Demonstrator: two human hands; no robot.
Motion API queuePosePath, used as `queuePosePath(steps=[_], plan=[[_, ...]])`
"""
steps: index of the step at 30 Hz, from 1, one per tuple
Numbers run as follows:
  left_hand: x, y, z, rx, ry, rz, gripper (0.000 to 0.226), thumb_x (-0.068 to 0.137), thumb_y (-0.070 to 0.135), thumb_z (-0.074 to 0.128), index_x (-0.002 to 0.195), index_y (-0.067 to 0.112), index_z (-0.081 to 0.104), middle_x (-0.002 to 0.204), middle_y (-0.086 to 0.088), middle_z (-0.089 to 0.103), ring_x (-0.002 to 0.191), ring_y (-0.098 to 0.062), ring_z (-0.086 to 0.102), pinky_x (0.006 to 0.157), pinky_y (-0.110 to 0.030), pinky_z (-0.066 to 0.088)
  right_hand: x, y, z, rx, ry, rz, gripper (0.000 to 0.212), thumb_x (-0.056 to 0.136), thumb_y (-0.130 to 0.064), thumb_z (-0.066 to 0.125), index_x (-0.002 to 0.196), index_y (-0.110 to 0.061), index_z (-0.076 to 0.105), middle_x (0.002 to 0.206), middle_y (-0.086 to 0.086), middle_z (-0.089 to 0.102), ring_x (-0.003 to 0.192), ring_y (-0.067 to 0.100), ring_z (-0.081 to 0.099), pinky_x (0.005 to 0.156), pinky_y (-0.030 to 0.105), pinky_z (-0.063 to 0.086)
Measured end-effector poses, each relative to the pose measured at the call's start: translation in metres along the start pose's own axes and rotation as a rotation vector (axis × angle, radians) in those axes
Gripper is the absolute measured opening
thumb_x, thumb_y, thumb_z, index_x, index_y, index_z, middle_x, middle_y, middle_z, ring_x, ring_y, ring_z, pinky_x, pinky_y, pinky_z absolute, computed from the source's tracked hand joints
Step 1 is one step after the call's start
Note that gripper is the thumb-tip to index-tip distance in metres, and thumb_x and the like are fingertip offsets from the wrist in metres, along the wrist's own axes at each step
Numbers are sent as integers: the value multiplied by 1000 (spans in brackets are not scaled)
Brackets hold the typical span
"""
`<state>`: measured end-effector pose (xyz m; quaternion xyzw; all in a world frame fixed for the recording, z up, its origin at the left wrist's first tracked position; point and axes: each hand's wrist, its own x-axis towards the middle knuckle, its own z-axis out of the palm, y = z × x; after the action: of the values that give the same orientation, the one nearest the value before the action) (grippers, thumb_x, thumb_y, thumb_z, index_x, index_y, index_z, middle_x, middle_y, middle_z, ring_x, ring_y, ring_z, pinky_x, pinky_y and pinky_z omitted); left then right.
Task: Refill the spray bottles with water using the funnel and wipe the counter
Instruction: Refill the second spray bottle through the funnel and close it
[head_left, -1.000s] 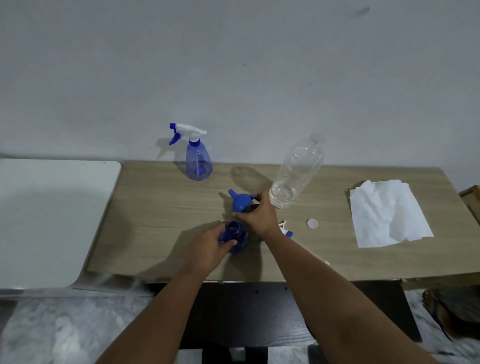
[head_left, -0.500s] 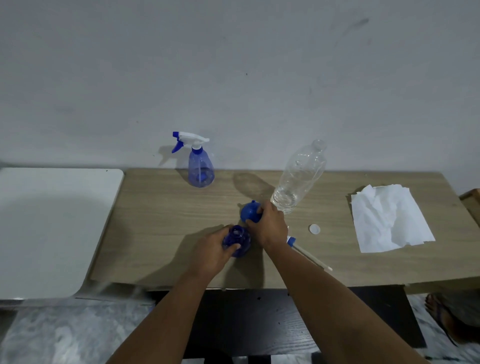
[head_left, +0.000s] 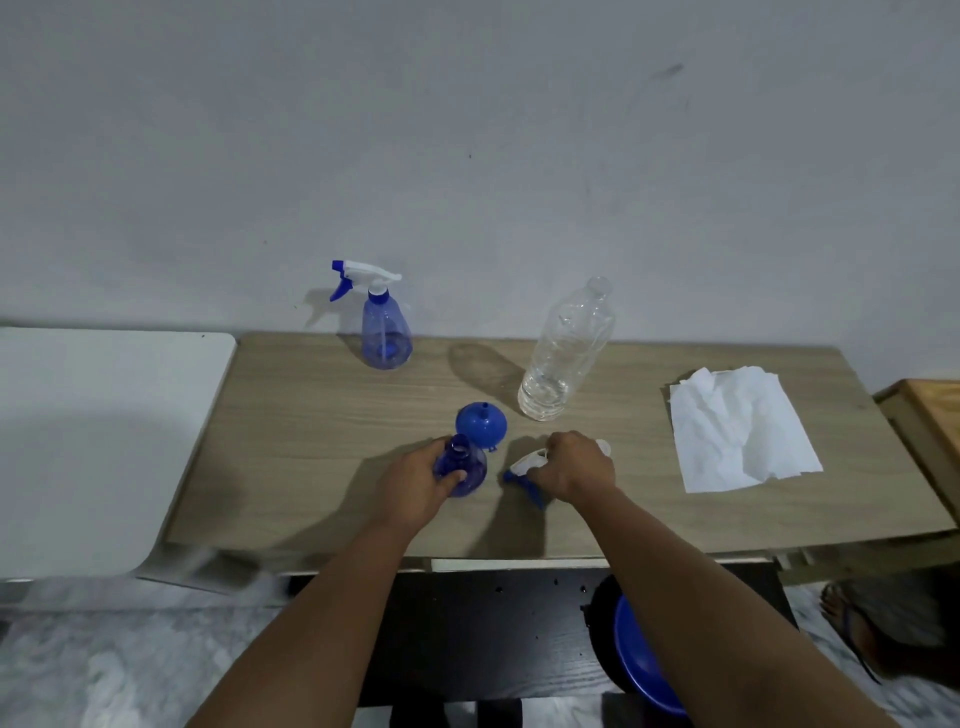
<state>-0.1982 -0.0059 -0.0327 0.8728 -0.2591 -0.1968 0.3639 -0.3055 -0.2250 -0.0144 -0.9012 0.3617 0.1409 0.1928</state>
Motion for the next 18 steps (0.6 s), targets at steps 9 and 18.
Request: queuePosePath(steps=[9,18], plan=[[-3,6,1,-32,14,-32,43,86,27,74,128,27,62,108,4,72,97,-16,66,90,-37,52,-7,3,11,53,17,-45,33,91,-20,72,121,-13,62,116,11,71,107,31,68,86,38,56],[-16,17,0,-78,28,-35,34,85,26,75,118,23,68,100,-1,74,92,-24,68,85,-41,53,-26,-35,-68,959,89,-28,26,69,-6,91,94,-6,82,71,-2,70,60,8,57,65,27,48]])
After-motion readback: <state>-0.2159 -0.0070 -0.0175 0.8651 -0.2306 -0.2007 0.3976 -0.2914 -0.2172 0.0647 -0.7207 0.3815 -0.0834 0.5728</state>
